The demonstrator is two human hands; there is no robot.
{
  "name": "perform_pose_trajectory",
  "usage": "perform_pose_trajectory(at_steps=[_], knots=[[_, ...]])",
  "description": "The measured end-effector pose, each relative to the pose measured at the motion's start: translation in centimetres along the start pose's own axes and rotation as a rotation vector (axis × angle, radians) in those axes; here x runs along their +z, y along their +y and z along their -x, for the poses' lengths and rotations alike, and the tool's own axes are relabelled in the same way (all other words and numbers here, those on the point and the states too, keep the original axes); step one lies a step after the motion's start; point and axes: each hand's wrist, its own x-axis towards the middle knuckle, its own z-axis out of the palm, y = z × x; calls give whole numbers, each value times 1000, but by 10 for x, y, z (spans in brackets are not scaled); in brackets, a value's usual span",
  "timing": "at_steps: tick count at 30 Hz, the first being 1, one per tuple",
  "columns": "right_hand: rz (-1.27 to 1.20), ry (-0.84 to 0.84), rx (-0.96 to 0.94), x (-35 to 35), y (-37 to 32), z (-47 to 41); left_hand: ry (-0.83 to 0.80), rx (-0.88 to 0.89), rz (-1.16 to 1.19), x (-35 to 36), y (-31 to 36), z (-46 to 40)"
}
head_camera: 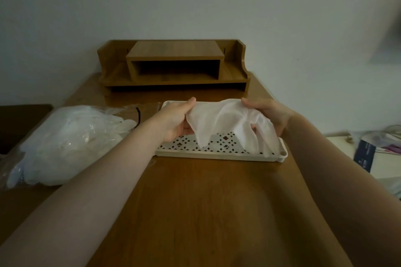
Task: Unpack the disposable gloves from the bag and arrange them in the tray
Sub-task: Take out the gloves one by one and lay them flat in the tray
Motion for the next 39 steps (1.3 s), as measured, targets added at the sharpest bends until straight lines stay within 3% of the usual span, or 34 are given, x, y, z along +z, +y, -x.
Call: perform_pose_trajectory(at_steps=[2,3,5,6,11,13,18,21,25,29,33,34,36,37,39], knots=[[142,140,97,2,-2,-1,36,-94,10,-1,-2,-7],[277,287,151,4,0,-3,3,-154,11,-3,-4,-10],[606,564,242,7,5,-9,-77,-219,-105,-5,-11,-13],[744,626,251,6,7,-13,-80,-218,-182,-6,-15,-16],[1153,513,302,2,0,-27,194,5,-579,-5,-23,-34],[1285,494,307,1,-5,-32,232,117,-748,-8,-21,-38],[1395,539,277,-8,-3,-43,257,261,-1007,-15,-22,-38],[1250,601,221,-13,1,-47,258,289,-1135,-14,-22,-38],[1126,762,119,-15,4,-54,292,285,-1215,-14,-25,-39],[1104,961,27,-15,11,-61,318,397,-1300,-16,-36,-39],[1469,1102,-64,-4,25,-63,253,344,-1392,-13,-29,-39],[1547,1082,-157,4,26,-63,238,327,-1411,-14,-27,-40],[1570,865,-301,24,27,-66,225,308,-1438,-14,-23,-42],[1562,701,-305,33,30,-69,214,296,-1435,-13,-23,-44],[1590,425,-124,43,39,-75,197,264,-1398,-14,-23,-46]])
